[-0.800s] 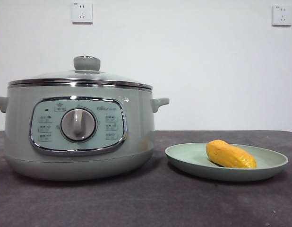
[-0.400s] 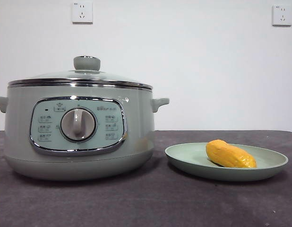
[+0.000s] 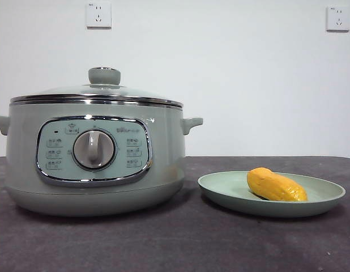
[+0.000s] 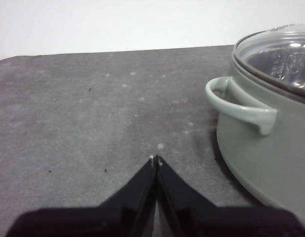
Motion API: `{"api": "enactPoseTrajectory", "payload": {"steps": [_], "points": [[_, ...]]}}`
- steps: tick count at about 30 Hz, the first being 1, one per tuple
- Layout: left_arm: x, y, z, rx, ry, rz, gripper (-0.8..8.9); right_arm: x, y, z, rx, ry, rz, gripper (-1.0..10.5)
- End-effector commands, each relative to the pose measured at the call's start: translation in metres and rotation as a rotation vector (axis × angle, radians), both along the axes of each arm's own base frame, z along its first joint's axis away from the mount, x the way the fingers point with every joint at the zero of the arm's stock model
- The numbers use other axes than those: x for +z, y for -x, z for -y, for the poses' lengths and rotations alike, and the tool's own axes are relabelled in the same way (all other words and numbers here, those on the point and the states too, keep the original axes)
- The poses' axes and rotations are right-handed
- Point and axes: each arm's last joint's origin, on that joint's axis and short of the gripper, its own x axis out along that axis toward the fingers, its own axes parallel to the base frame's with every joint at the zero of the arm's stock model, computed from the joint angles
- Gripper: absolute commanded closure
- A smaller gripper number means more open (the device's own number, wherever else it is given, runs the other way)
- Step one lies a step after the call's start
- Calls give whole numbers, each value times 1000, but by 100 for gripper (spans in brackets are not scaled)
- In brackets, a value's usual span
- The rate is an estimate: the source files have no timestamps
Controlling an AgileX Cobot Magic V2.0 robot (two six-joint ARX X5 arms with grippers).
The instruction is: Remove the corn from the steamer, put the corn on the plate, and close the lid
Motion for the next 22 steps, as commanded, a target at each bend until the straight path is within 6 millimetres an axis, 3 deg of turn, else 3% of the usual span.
{"api": "enactPoseTrajectory", "payload": {"steps": [1,22], "points": [[-6,0,-1,17,19,-21,817,-1,0,0,-8,-8,-3,946],[-6,0,-1,24,40,-18,817,-1,0,0,-8,-9,-3,946]]}}
